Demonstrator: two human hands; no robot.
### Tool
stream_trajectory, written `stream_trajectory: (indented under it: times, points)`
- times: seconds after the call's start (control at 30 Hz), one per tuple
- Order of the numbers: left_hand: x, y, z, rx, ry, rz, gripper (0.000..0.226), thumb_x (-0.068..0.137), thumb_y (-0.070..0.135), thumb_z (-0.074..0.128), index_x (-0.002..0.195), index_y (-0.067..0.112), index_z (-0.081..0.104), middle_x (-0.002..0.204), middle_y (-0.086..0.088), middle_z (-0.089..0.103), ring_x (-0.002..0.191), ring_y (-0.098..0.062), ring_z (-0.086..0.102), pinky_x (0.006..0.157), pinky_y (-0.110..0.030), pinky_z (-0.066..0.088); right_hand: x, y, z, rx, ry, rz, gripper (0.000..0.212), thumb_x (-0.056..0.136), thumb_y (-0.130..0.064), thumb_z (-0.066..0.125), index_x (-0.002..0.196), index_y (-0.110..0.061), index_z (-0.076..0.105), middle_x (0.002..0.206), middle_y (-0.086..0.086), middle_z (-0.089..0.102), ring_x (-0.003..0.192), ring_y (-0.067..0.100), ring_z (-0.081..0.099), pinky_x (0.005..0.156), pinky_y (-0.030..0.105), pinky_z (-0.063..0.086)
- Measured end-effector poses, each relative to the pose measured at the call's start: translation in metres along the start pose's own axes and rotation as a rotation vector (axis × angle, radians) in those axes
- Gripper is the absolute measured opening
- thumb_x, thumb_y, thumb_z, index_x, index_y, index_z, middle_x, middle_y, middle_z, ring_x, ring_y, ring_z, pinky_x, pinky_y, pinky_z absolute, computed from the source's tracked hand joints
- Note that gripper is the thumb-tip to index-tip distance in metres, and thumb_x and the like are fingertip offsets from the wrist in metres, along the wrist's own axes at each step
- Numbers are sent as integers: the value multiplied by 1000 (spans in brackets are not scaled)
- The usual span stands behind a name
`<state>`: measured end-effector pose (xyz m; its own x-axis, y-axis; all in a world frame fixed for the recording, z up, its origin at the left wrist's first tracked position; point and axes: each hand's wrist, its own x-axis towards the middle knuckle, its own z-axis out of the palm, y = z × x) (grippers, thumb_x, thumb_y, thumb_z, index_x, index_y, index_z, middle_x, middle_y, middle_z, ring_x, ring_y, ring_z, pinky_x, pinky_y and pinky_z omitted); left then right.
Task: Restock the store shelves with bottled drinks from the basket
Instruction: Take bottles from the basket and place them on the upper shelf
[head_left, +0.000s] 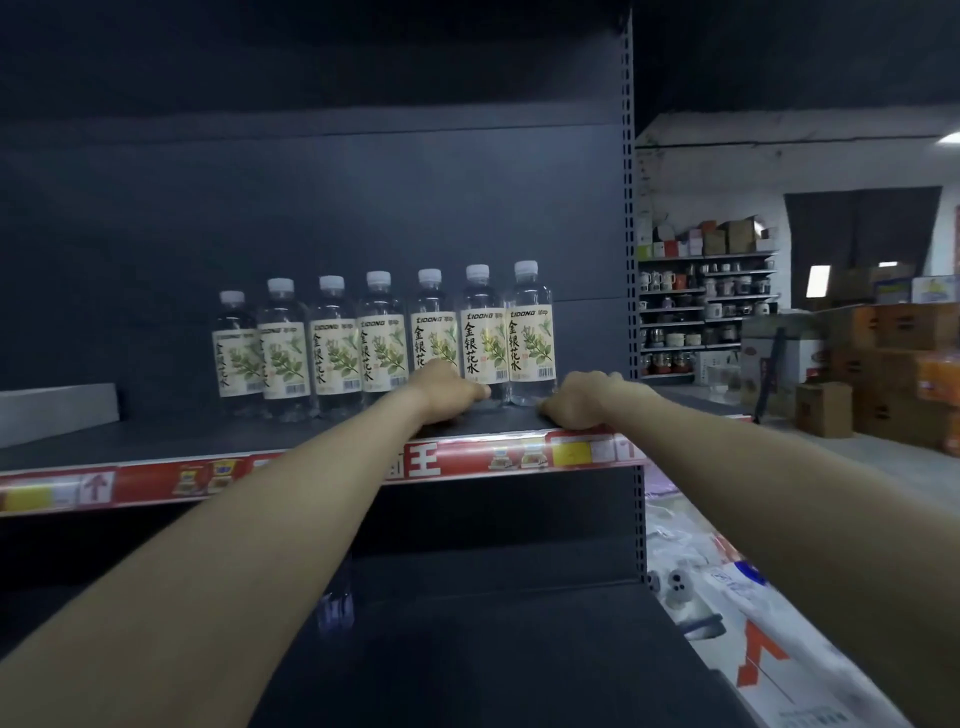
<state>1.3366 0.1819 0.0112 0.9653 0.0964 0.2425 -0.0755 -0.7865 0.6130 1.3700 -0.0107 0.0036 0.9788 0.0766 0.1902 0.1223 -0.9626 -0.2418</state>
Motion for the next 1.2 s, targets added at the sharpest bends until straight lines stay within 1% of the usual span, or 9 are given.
stream_trajectory:
  times: [0.17,0.33,0.4,0.5,0.63,0.73,0.83,1.0,1.2]
  points:
    - [-58,-9,0,-168,174,219,10,99,23,65,96,23,74,96,8,72,92,-13,67,98,-42,54,-59,-5,13,269,281,-211,26,87,-41,56,83,-16,65,89,6,66,80,28,65,74,37,57]
    - [-129,-31,18,-218,451,402,21,93,8,64,101,24,76,100,12,72,92,0,65,81,-13,49,-129,-19,57,344,434,-462,23,83,-40,51,88,-26,69,93,-5,68,95,19,61,78,35,54]
    - [-161,-50,30,-219,479,451,21,92,5,63,97,22,75,97,11,70,88,-3,65,77,-11,49,-153,-18,86,401,427,-481,26,83,-44,52,97,-29,68,103,-9,67,105,14,57,84,35,52]
    - [-203,-98,64,-183,371,397,19,93,6,65,100,21,74,95,11,70,87,-3,66,76,-14,52,-190,-12,139,525,255,-475,31,83,-47,51,106,-33,67,101,-15,68,100,7,61,84,35,55]
    - [-267,-175,131,-192,134,185,21,93,6,67,102,23,74,94,11,74,88,-2,69,78,-18,53,-248,2,236,601,-77,-409,12,84,-27,63,93,-24,71,84,-7,73,80,13,70,75,37,57]
    - [-311,-226,181,-226,13,10,22,92,9,68,94,30,74,92,14,76,90,-1,70,83,-27,57,-290,13,302,552,-254,-386,16,81,-25,62,93,-24,72,89,-9,75,87,8,70,81,34,57]
    - [-349,-259,221,-196,-95,-90,22,90,10,69,95,31,76,95,19,75,95,7,68,89,-16,51,-318,26,350,539,-399,-325,25,85,-25,63,106,-25,76,106,-11,77,102,3,68,93,21,52]
    - [-392,-304,268,-154,-182,-208,28,88,12,71,90,39,74,93,23,75,95,13,66,91,-10,47,-354,53,413,589,-521,-117,18,88,-14,66,96,-24,79,90,-15,76,81,-7,66,78,6,45]
    - [-413,-335,286,-103,-209,-337,20,86,17,68,98,30,78,95,14,77,93,-4,70,91,-26,55,-374,76,454,504,-604,43,15,91,-20,63,98,-17,77,90,1,76,87,18,70,75,30,54]
